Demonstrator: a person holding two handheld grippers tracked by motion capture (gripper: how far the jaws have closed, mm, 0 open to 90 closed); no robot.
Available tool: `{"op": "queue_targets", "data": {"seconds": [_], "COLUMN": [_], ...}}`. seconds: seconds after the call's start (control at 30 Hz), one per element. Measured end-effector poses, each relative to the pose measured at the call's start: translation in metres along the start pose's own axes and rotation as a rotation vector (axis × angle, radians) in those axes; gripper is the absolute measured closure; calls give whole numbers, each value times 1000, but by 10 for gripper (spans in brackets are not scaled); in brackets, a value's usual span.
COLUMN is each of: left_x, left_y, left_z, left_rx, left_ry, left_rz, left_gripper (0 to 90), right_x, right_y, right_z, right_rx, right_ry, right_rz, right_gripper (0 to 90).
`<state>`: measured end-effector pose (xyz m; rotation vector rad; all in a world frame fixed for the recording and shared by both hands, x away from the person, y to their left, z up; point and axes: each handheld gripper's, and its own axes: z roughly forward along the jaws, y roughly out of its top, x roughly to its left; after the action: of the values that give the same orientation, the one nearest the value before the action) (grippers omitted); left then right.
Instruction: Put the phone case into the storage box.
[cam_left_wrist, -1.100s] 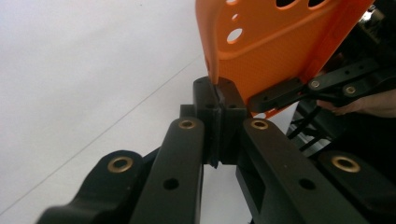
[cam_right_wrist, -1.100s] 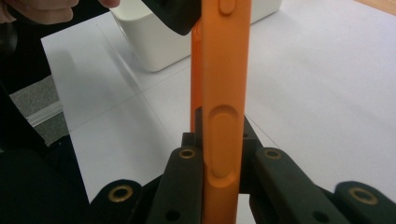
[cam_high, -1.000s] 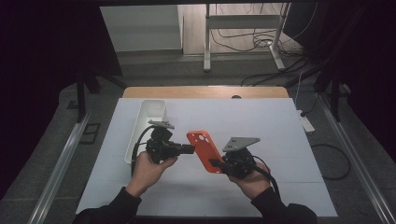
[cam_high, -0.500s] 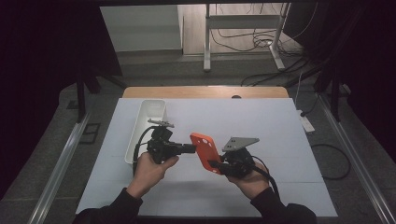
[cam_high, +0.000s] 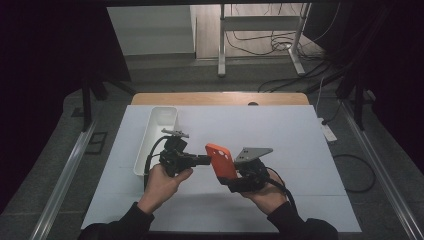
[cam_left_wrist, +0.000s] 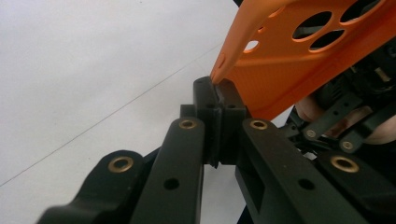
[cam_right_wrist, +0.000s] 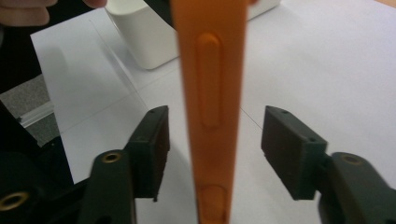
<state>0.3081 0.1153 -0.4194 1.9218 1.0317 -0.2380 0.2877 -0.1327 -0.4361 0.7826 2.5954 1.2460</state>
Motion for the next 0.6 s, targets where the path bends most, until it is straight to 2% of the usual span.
{"op": "queue_targets", "data": {"seconds": [0.13,0.17,0.2,0.27,0.6], "left_x": [2,2,2,3,8], "left_y": [0,0,0,0,0], "left_z": [0,-1,-1,-2,-9], "left_rx": [-2,-2,-2,-4,-9], "left_ry": [13,14,19,30,62], "left_rz": [-1,-1,0,2,22], "left_gripper": [891,891,891,890,890], "right_x": [-1,-1,-1,0,-5], "right_y": [1,1,1,0,-5], "right_z": [0,0,0,1,-4], "right_rx": [2,4,4,8,27], "right_ry": [17,15,15,7,-5], "right_rz": [8,7,7,6,49], "right_gripper": [276,225,225,169,49]}}
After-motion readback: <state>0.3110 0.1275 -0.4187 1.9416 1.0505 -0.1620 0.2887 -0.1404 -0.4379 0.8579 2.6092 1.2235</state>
